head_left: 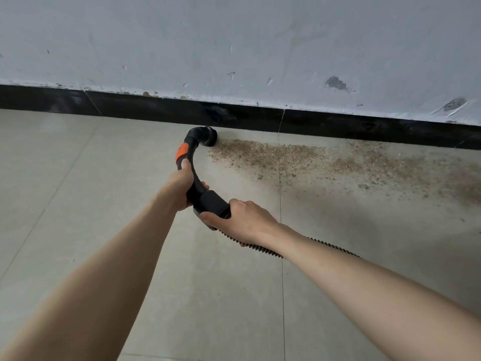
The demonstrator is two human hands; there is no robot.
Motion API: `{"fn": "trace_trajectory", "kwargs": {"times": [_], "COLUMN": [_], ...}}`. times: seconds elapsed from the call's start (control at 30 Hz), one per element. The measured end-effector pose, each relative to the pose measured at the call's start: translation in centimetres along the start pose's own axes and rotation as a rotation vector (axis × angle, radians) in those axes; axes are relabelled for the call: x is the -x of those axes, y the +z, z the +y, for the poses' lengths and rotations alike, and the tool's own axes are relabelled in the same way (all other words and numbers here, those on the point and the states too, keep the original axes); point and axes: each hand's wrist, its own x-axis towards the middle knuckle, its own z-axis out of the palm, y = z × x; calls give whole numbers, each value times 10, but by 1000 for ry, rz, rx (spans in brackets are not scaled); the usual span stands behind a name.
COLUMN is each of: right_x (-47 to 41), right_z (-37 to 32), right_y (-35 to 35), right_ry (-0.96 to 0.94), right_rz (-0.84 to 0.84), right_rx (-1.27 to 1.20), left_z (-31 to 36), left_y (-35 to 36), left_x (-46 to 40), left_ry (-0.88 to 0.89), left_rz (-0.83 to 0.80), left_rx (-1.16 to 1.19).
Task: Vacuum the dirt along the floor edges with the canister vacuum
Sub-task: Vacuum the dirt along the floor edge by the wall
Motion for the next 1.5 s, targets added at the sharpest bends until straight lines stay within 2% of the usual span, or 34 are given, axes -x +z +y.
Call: {"fn": "trace_trajectory", "kwargs": {"times": [0.27,0.8,1.5], "right_x": [8,25,59], "right_z": [3,42,111], "right_y": [-4,-28,-59], "right_ry": [4,33,78], "right_rz": [-8,42,113], "right_rx": [-43,-94,-237], "left_z": [0,-2,-11], "left_y": [8,56,148], "left_x": [6,18,32], "left_ry": [44,55,109], "left_rz": [-11,-47,-33], "left_rx": [-117,-154,-248]}}
